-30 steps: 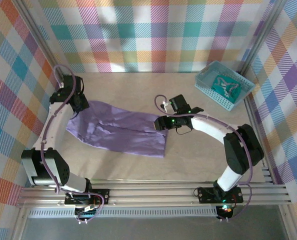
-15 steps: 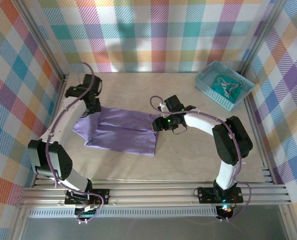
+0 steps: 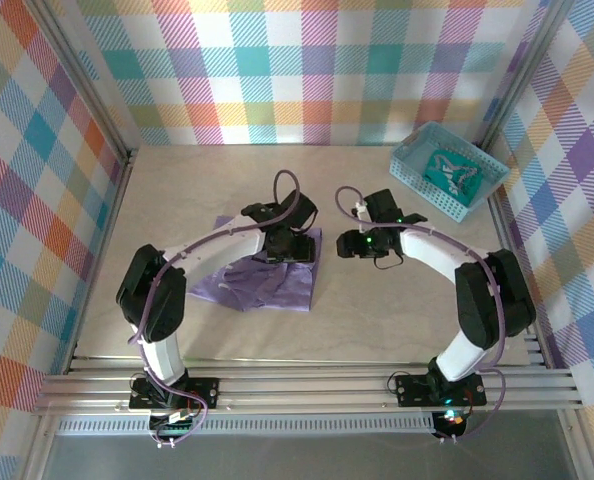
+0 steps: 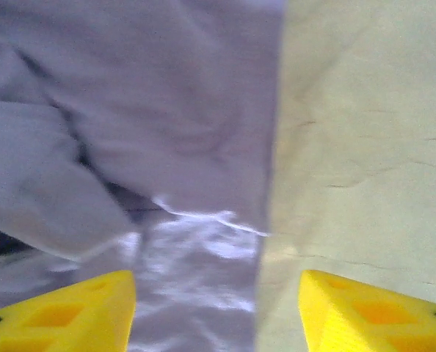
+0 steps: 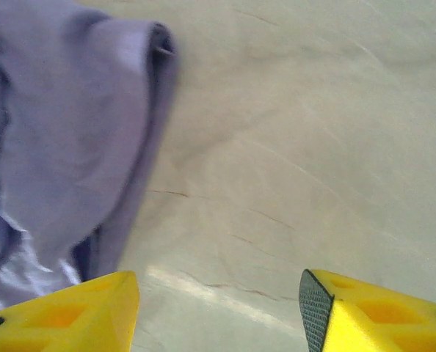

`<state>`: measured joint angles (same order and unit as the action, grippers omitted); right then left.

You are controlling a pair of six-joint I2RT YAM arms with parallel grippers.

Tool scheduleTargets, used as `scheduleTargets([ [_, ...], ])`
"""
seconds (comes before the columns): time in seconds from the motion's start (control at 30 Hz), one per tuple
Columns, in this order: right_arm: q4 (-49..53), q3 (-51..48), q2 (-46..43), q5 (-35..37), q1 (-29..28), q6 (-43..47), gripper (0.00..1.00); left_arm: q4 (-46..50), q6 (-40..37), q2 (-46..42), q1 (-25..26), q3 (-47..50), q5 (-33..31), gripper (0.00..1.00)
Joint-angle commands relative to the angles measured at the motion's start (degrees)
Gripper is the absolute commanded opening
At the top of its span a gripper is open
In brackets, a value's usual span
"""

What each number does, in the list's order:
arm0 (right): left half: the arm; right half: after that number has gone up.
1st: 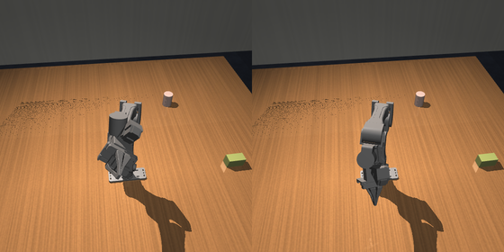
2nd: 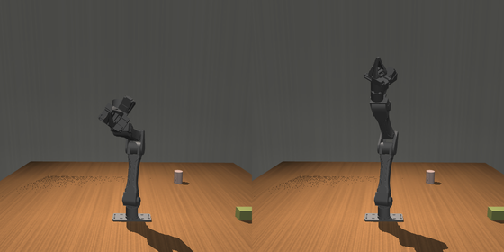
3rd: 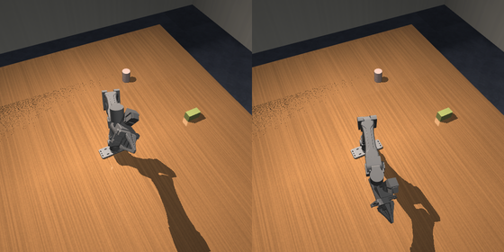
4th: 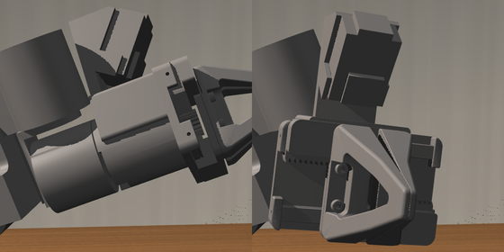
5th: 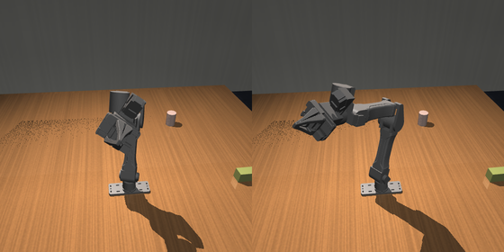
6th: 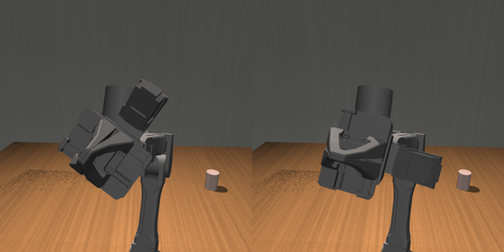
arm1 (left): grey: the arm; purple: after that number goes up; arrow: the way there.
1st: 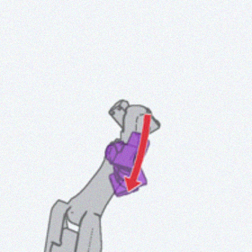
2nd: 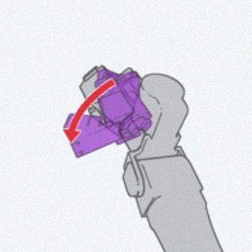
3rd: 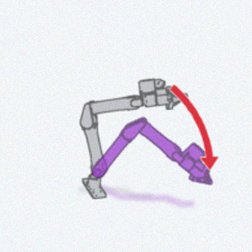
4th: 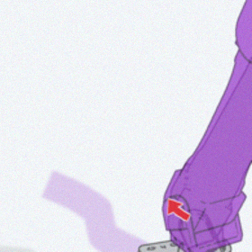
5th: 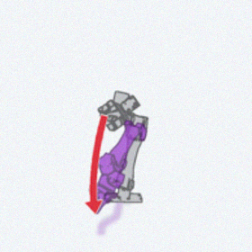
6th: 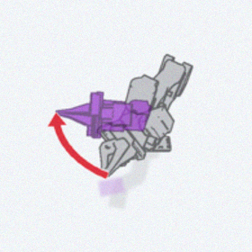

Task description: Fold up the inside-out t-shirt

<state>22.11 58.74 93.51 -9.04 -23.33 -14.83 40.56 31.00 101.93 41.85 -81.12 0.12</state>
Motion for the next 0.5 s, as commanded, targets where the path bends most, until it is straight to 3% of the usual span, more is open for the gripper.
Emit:
scheduleTargets([
  [0.0, -2.4, -1.3, -1.2, -3.7, -0.3, -2.2, 0.60, -3.7, 1.0, -13.4, -1.7, 5.9, 0.5, 0.72],
  [0.1, -8.0, -1.0, -0.2, -9.7, -3.5, -2.8, 0.60, -1.5, 1.2, -25.3, -7.8, 16.4, -4.5, 0.79],
  [0.2, -11.6, 2.7, 2.6, -11.1, -9.8, -2.6, 0.62, -1.8, 1.1, -32.5, -17.2, 25.3, -1.4, 0.81],
  [0.33, -13.3, 10.2, 8.5, -10.1, -16.3, -1.3, 0.71, -8.5, 1.7, -31.7, -26.2, 32.9, 6.5, 0.84],
  [0.47, -11.8, 15.9, 14.1, -7.2, -19.7, 2.1, 0.76, -14.9, 1.6, -27.9, -27.0, 35.0, 10.6, 0.84],
])
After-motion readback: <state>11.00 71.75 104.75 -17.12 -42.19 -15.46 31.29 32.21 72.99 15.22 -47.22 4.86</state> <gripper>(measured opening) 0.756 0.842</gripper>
